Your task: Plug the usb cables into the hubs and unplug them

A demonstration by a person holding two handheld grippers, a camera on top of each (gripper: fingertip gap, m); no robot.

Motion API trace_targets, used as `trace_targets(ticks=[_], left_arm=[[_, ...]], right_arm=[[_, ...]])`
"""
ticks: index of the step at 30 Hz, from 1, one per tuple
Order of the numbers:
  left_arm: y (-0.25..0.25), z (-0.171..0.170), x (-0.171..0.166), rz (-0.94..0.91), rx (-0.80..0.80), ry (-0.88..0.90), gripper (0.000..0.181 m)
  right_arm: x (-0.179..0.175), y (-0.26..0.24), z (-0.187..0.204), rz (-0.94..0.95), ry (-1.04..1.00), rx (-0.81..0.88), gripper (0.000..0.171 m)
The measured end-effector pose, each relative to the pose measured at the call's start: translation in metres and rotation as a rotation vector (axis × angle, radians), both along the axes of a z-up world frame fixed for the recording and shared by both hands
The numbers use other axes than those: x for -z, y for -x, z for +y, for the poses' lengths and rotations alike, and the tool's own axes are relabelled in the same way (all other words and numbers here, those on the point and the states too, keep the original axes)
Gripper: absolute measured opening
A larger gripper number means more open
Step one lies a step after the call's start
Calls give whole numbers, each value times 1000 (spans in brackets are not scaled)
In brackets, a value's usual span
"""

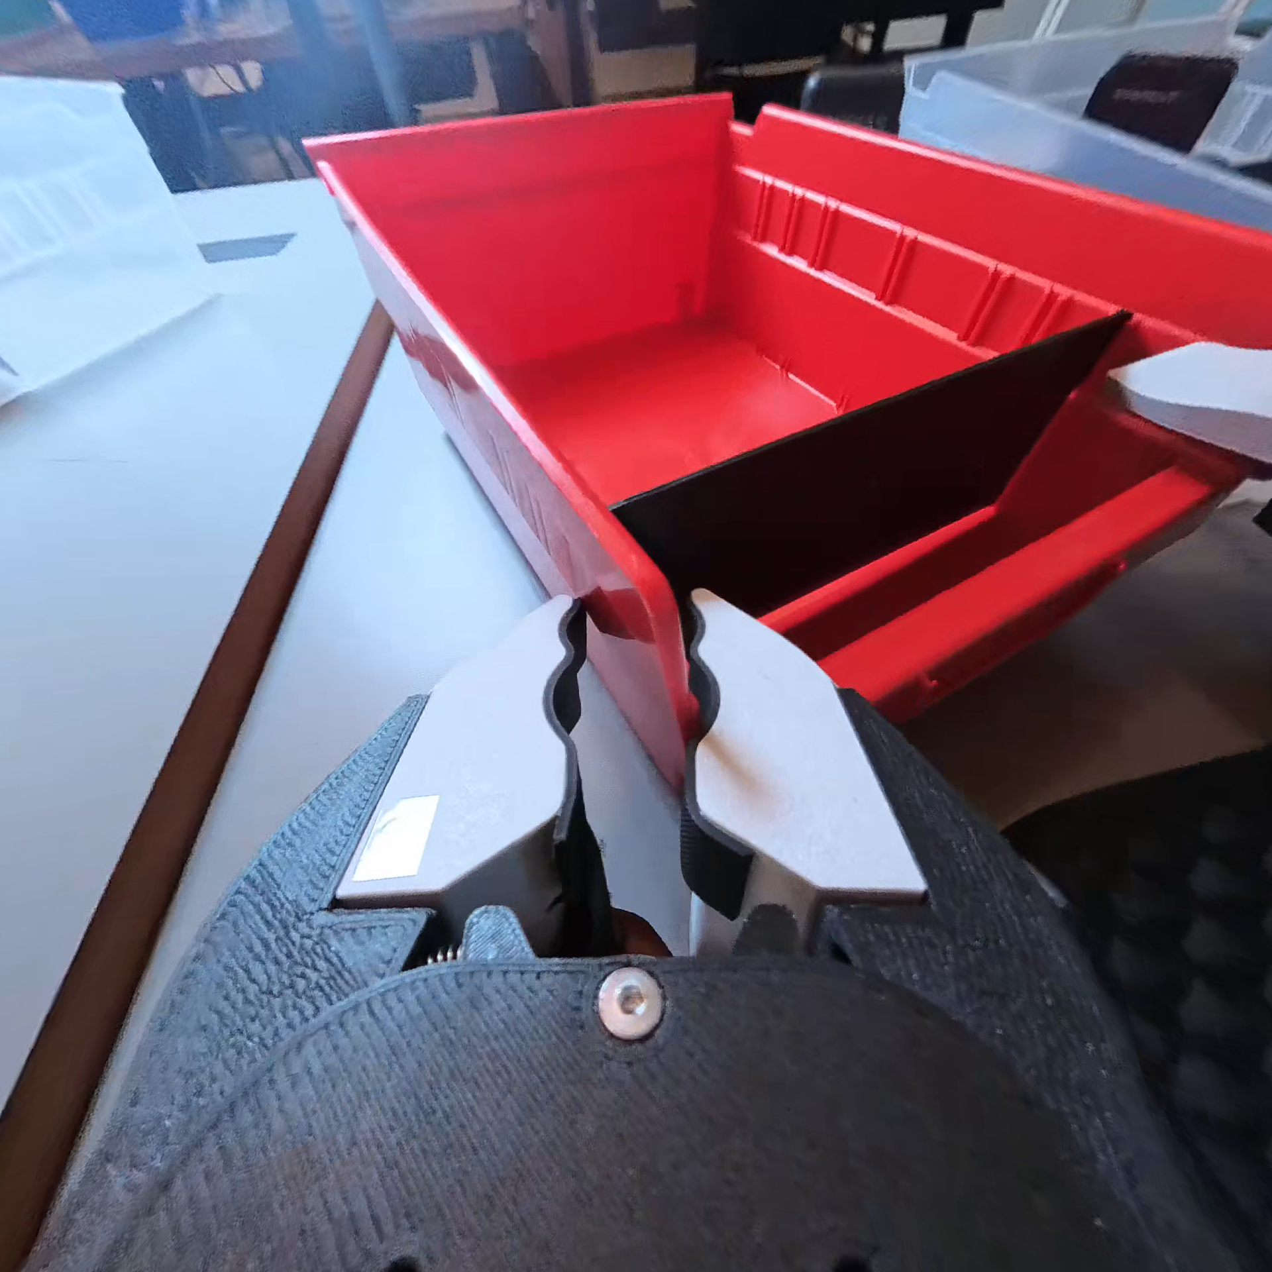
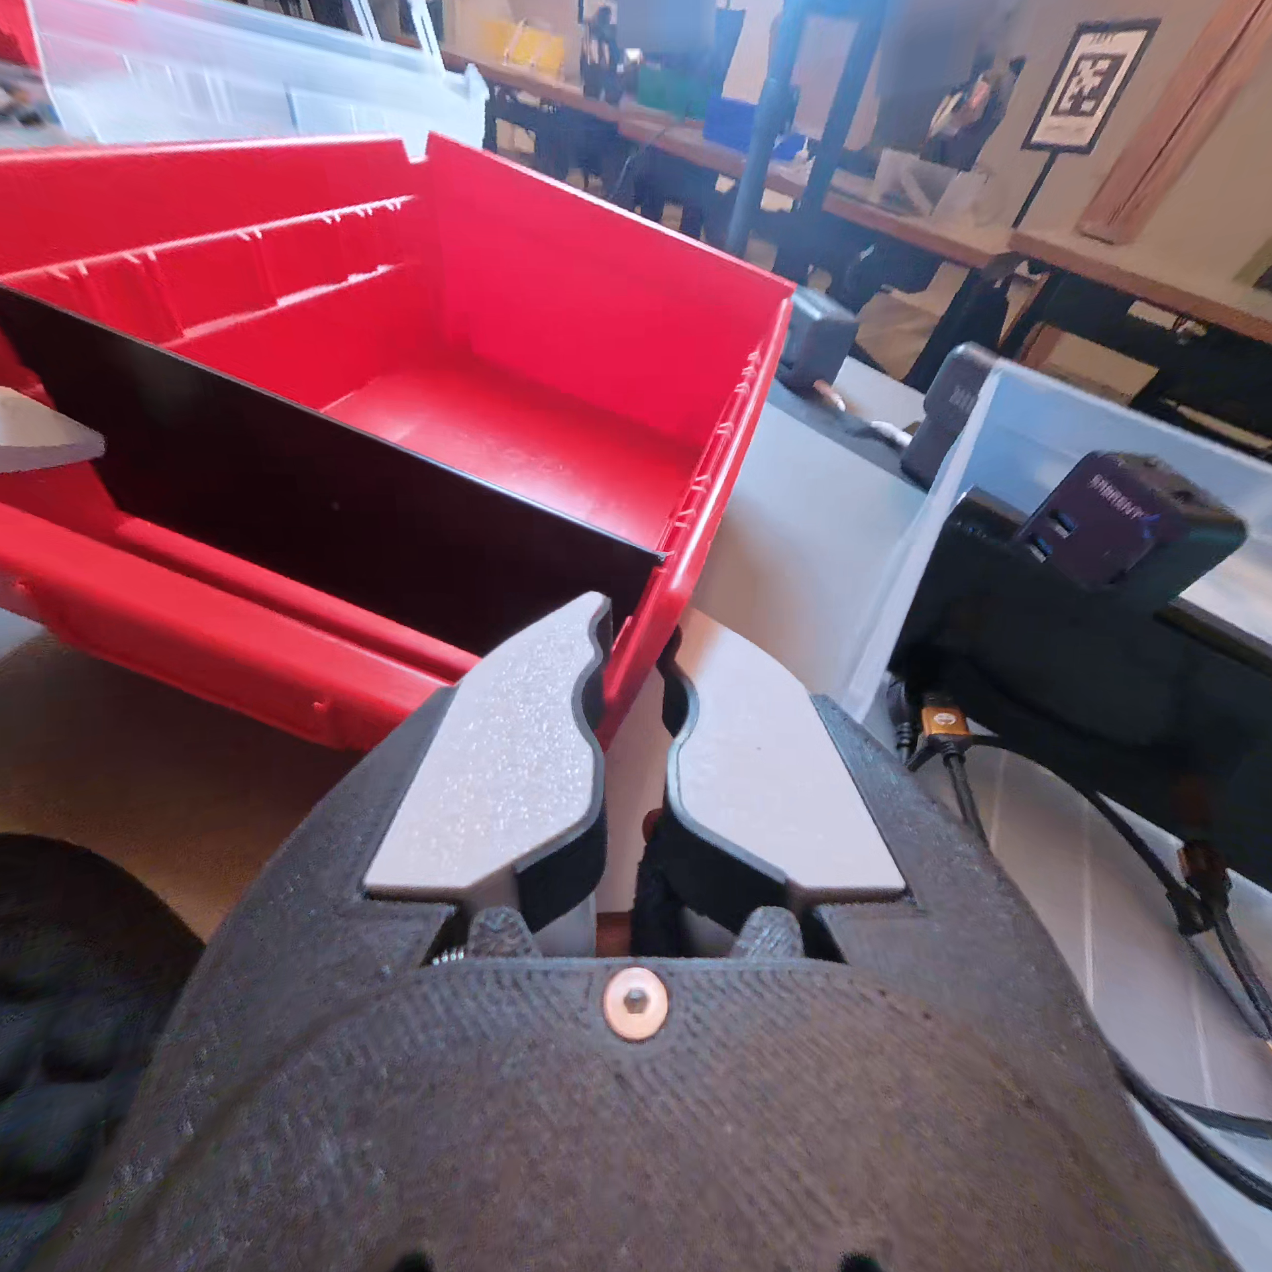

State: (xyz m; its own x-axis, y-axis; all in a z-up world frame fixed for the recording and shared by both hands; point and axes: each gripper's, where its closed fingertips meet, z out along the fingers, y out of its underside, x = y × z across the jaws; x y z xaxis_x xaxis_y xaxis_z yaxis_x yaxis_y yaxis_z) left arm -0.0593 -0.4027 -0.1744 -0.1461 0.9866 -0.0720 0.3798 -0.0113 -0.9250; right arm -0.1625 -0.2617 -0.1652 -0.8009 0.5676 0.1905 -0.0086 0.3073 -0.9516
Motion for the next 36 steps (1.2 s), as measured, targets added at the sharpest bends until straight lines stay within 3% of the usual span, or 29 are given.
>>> trace_targets(ticks=[3,8,11,15,22,27,31,36], left_arm=[[-5,5,-29,78,-34,37,25],[-15,24,-106,263,-128,228,16],[-10,61,-144,362,-69,278,16],[23,142,-168,461,103,279,18],[107,313,-163,468,491,129,22],[161,422,-128,367,670,172,25],[193,474,-86,272,726,133,25],[214,499,-41,172,741,93,25]], right_arm=[[-31,-4,4,76,91,-19,11],[-106,-18,31,271,239,-19,12],[-141,-22,72,364,284,11,13],[-161,-12,163,440,306,151,14],[-155,18,345,450,223,498,12],[-126,49,458,375,143,734,10],[-84,76,512,300,32,837,9],[-27,97,538,109,25,864,8]])
